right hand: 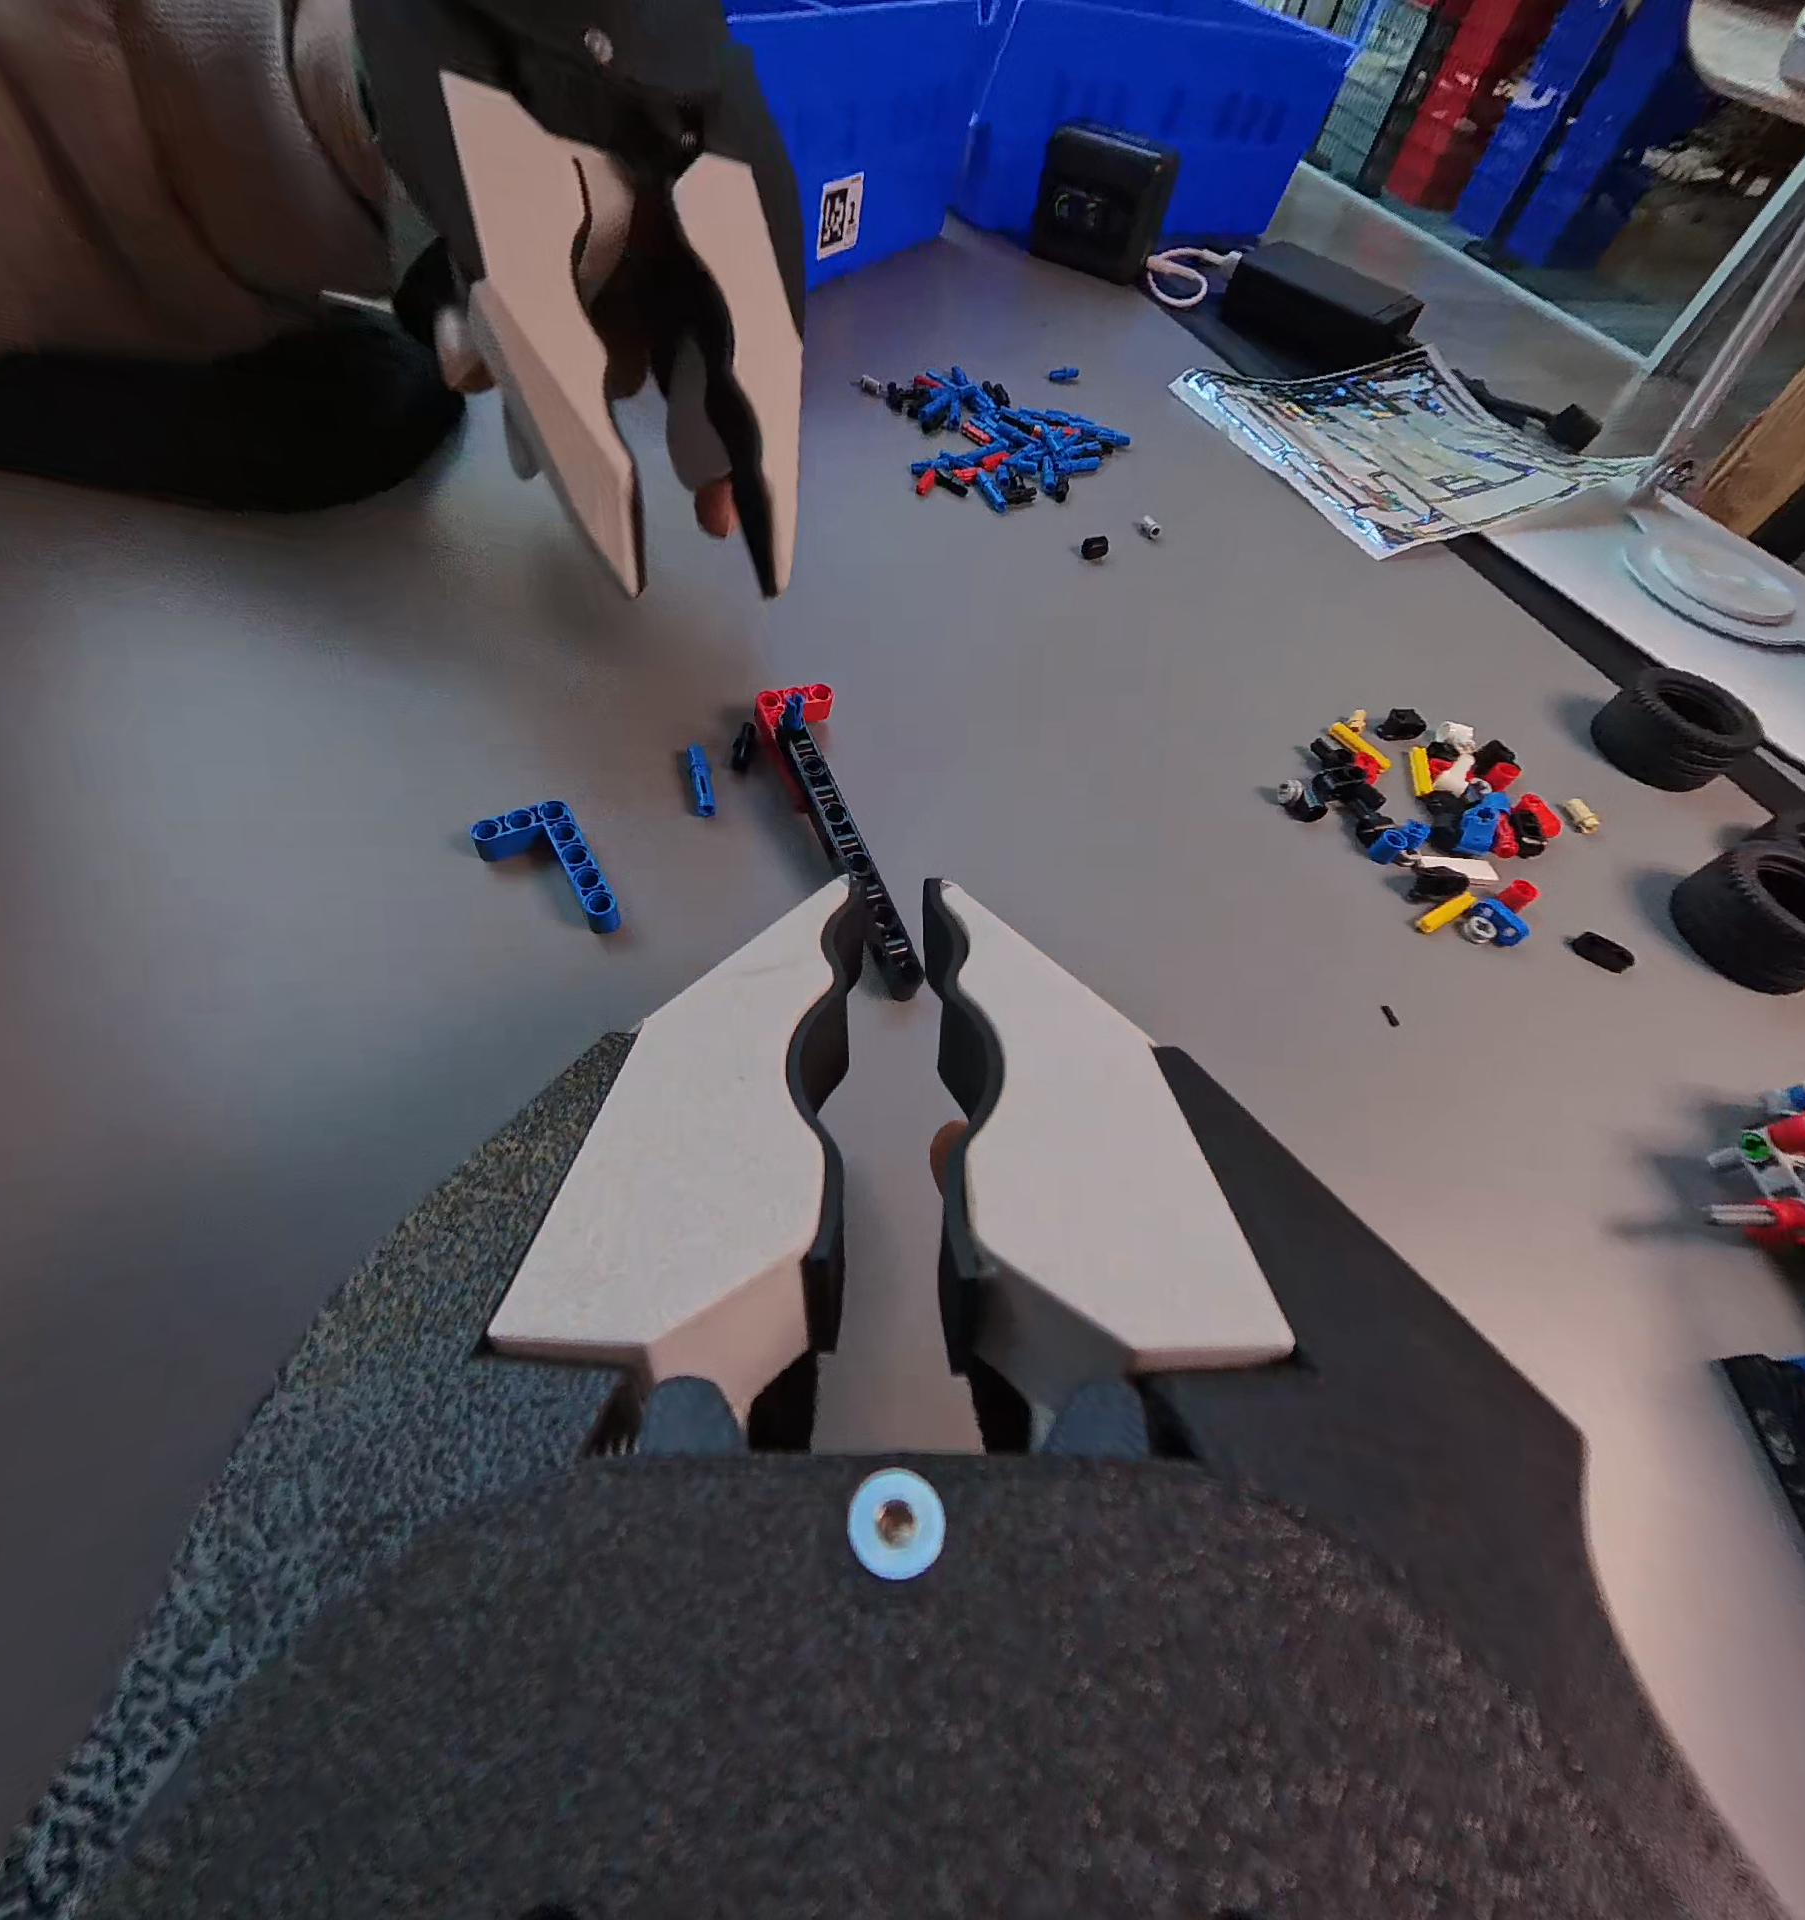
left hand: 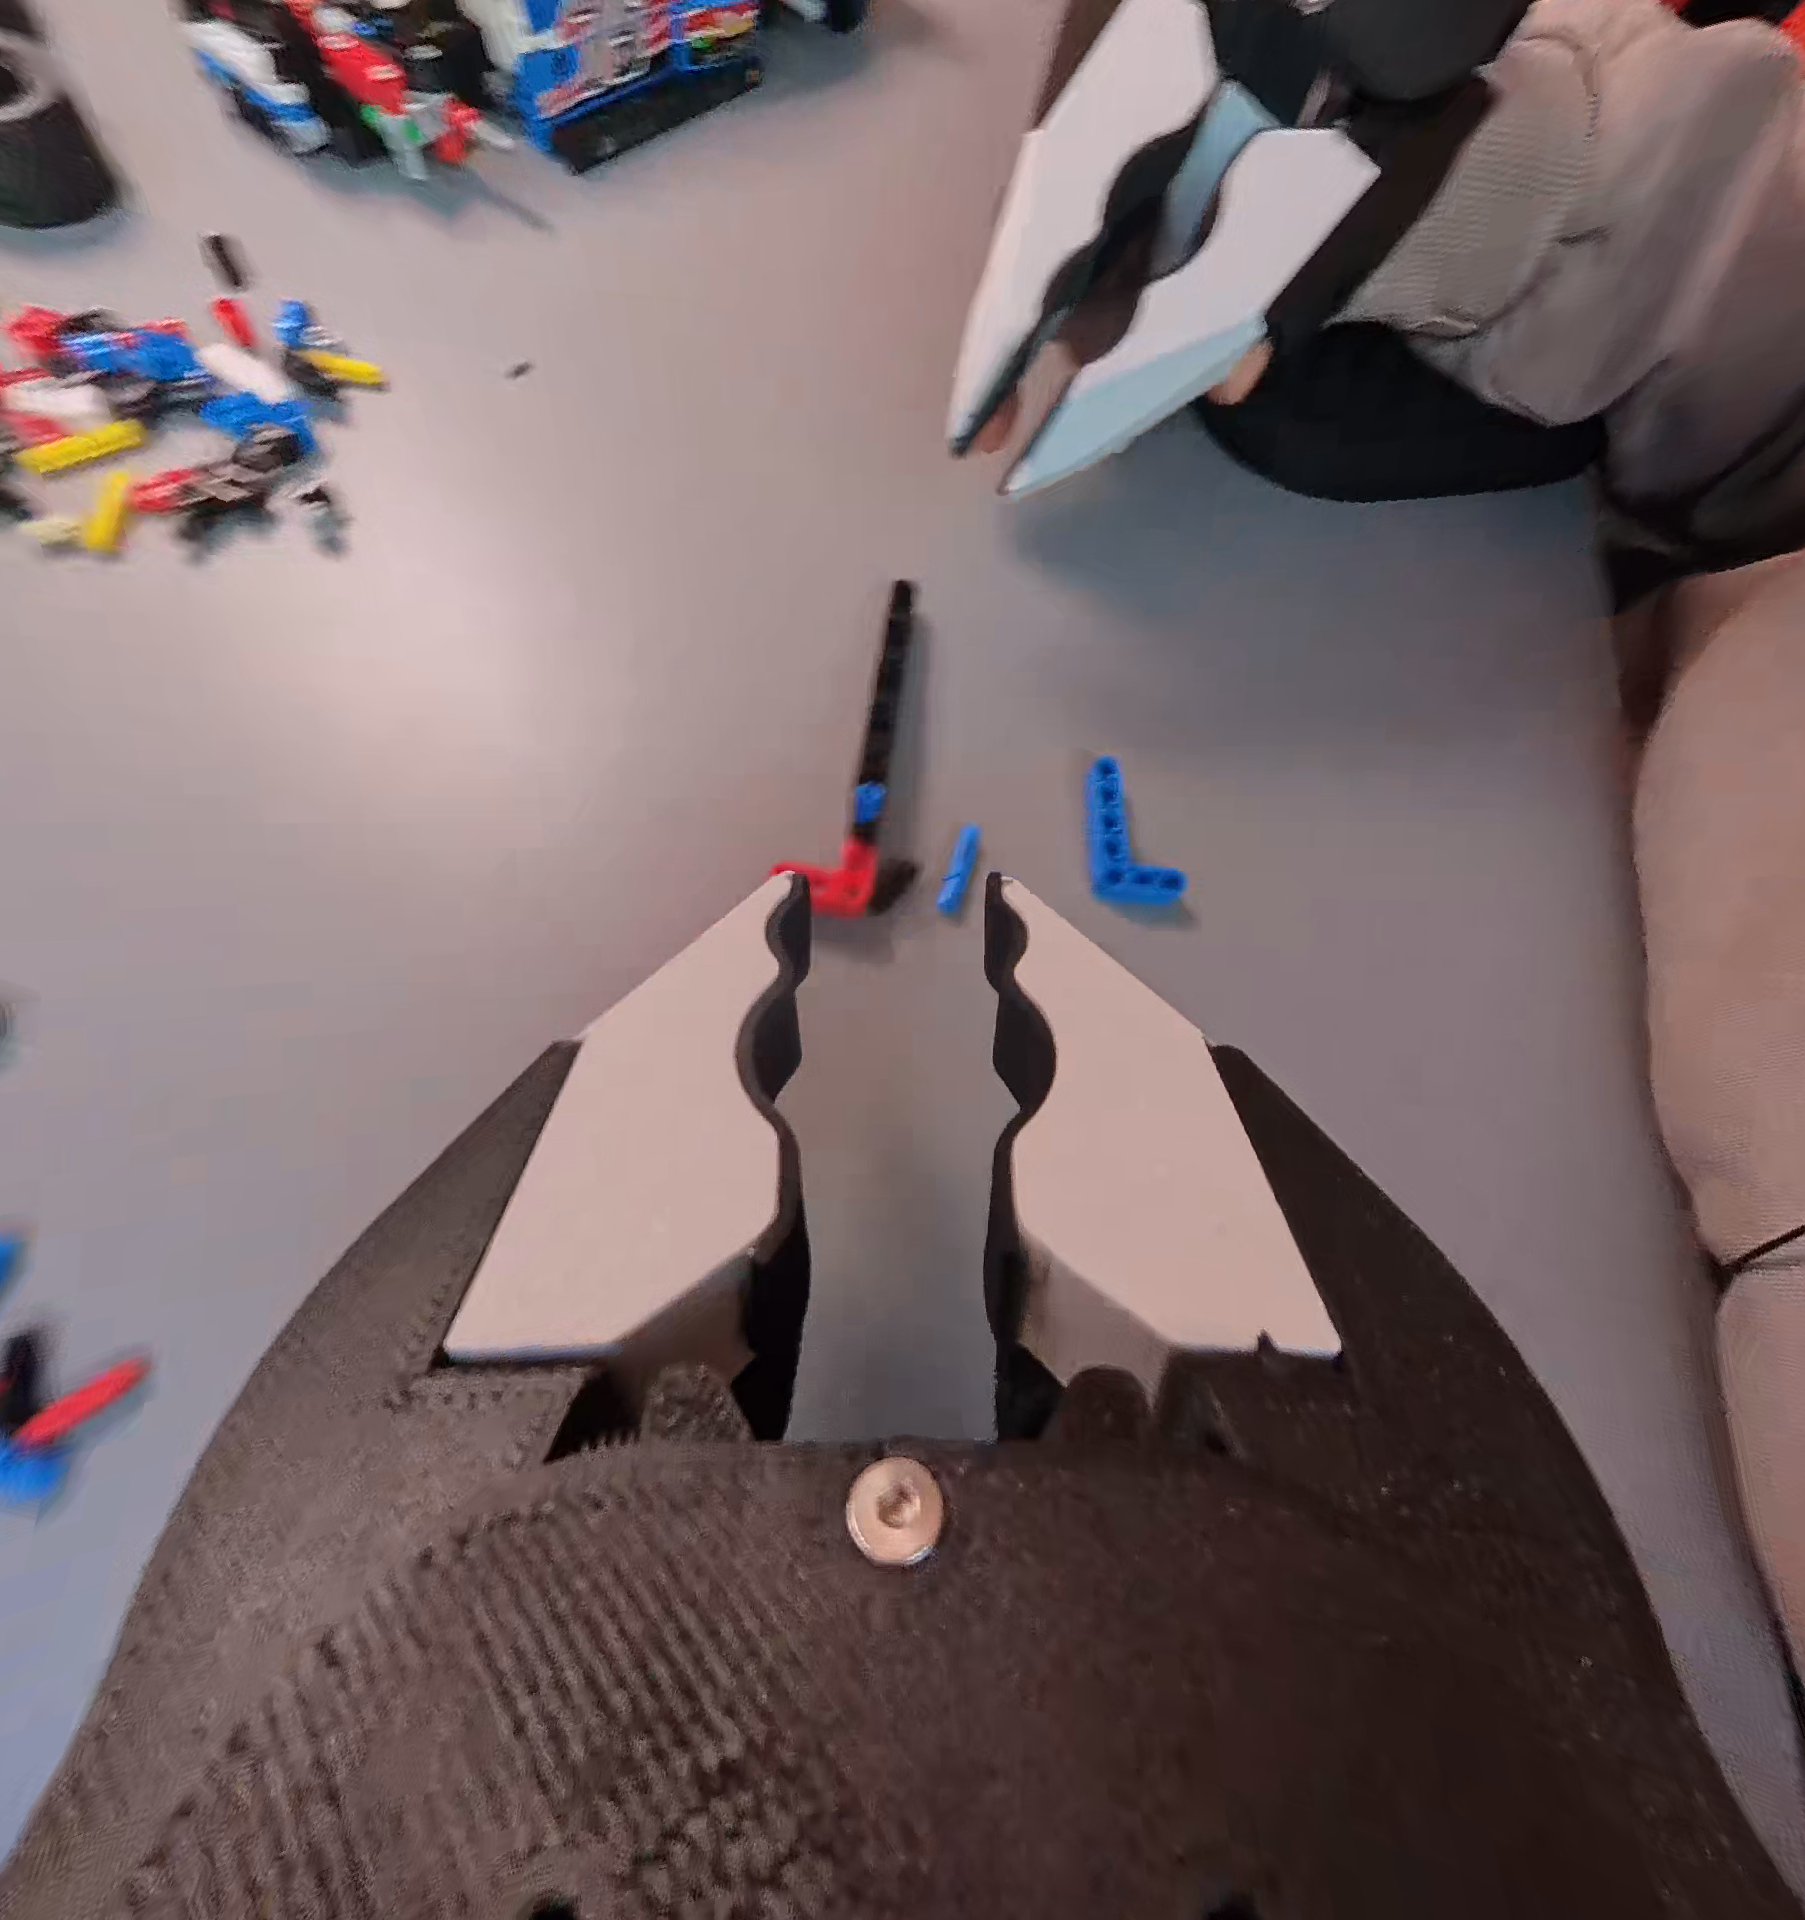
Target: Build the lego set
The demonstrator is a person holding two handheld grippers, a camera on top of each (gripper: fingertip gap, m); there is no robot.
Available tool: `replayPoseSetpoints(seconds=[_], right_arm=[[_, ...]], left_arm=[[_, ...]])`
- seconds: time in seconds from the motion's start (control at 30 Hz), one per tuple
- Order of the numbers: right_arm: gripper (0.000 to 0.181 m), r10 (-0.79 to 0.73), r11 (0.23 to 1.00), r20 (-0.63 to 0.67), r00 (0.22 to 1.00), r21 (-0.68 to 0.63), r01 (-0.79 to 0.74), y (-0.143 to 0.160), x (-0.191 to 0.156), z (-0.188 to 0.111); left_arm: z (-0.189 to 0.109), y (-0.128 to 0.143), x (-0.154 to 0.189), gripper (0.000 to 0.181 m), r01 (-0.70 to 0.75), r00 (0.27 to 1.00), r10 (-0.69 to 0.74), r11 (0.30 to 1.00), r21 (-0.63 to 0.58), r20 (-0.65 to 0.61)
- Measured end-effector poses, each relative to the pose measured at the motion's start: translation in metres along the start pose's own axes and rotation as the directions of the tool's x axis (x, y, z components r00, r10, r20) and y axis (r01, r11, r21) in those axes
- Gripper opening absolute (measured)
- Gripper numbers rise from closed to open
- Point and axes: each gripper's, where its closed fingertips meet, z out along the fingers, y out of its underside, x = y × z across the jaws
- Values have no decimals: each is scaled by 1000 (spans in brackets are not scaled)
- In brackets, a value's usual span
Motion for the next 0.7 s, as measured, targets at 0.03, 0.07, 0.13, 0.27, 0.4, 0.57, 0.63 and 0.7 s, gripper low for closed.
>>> replayPoseSetpoints(seconds=[0.03, 0.07, 0.13, 0.27, 0.4, 0.57, 0.63, 0.7], right_arm=[[10, -13, 1000, 5, 1000, -12, 14, 1, -1, 3], [10, -25, 999, 15, 1000, -24, 25, 1, -3, 7], [11, -40, 998, 41, 998, -50, 42, 1, -8, 14], [12, -70, 994, 57, 996, -78, 75, 2, -12, 23], [12, -50, 998, 68, 996, -24, 52, -12, -16, 23], [12, -16, 998, 101, 995, 67, 10, -49, -18, 32], [12, -32, 996, 111, 993, 85, 23, -62, -19, 40], [12, -53, 994, 107, 993, 99, 42, -70, -18, 47]], left_arm=[[-14, 7, -18, 31, 4, 997, -2, 1000, -19, 83], [-30, 15, -34, 30, 16, 986, -8, 999, -47, 165], [-69, 35, -59, 31, 80, 947, -43, 991, -104, 319], [-148, 65, -83, 27, 198, 769, -92, 975, -100, 632], [-200, 78, -72, 22, 201, 621, -96, 979, -39, 778], [-218, 120, -56, 17, 309, 556, -132, 949, -57, 821], [-202, 138, -50, 12, 358, 589, -151, 930, -88, 794], [-183, 148, -46, 14, 405, 612, -193, 909, -95, 766]])
